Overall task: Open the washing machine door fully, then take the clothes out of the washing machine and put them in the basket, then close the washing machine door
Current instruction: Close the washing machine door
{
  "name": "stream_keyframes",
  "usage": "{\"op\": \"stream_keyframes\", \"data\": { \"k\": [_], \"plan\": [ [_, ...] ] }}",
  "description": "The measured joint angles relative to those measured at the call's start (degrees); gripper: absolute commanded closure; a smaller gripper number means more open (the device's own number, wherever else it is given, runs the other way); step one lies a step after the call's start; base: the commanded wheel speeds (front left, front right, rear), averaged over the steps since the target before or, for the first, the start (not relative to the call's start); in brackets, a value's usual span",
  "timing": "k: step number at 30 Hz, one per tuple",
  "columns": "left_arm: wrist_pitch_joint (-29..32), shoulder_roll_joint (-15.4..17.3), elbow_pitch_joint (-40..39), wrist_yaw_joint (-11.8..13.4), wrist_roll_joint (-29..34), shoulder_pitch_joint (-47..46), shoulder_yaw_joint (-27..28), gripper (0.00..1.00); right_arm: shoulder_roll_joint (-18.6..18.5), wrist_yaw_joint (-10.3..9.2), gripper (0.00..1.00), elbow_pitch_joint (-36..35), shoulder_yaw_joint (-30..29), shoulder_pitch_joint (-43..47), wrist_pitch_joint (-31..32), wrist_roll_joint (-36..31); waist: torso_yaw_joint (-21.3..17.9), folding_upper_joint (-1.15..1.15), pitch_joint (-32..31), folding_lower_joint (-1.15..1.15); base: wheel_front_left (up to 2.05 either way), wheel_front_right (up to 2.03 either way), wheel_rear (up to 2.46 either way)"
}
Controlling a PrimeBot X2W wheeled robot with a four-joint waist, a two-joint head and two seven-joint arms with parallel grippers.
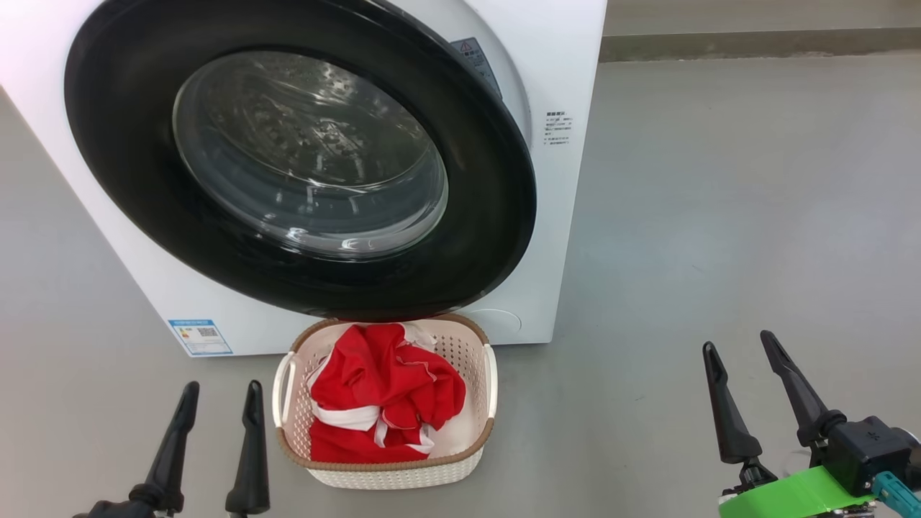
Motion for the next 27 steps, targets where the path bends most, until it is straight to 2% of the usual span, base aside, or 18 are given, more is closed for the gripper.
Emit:
{"op": "stream_keyframes", "data": {
  "k": [3,4,5,7,9,10,17,27],
  "plan": [
    [0.0,-0.02,0.02,-0.41,0.0,-0.01,-0.2,0.0,0.0,0.0,0.0,0.19,0.27,0.0,0.0,0.0,0.33,0.0,0.04,0.0,0.0,0.0,0.0],
    [0.0,-0.04,0.02,-0.41,0.0,-0.01,-0.35,0.0,0.0,0.0,0.04,0.3,0.36,0.0,0.0,-0.01,0.49,0.0,0.08,0.0,0.0,0.0,0.0],
    [0.0,-0.07,0.02,-0.42,0.0,-0.02,-0.54,0.0,0.0,0.0,0.37,0.37,0.45,0.0,0.0,-0.01,0.67,0.0,0.12,0.0,0.0,0.0,0.0],
    [-0.01,-0.2,0.01,-0.49,0.0,-0.04,-1.23,0.0,0.01,0.0,0.7,0.54,0.46,0.0,0.0,-0.02,1.38,0.0,0.3,0.0,0.0,0.0,0.0],
    [0.0,-0.21,0.0,-0.52,0.0,-0.06,-1.78,0.0,0.01,0.0,0.94,0.79,0.38,0.0,0.0,-0.02,1.96,0.0,0.46,0.0,0.0,0.0,0.0],
    [0.0,-0.21,0.0,-0.71,0.0,-0.06,-2.05,0.0,0.01,0.0,1.0,0.93,0.41,-0.01,0.0,-0.03,2.26,0.0,0.56,0.0,0.0,0.0,0.0],
    [0.0,-0.22,-1.07,-1.0,0.0,-0.68,-3.96,0.0,0.0,0.0,1.0,1.86,1.57,-1.52,0.0,-0.64,4.24,0.0,2.29,0.0,0.0,0.0,0.0],
    [-0.01,-0.25,-3.98,-1.42,-1.33,-3.54,-6.77,0.0,-0.19,0.0,1.0,4.16,3.86,-9.51,0.0,-2.11,7.1,0.0,6.86,0.0,0.0,0.0,0.0]
  ]
}}
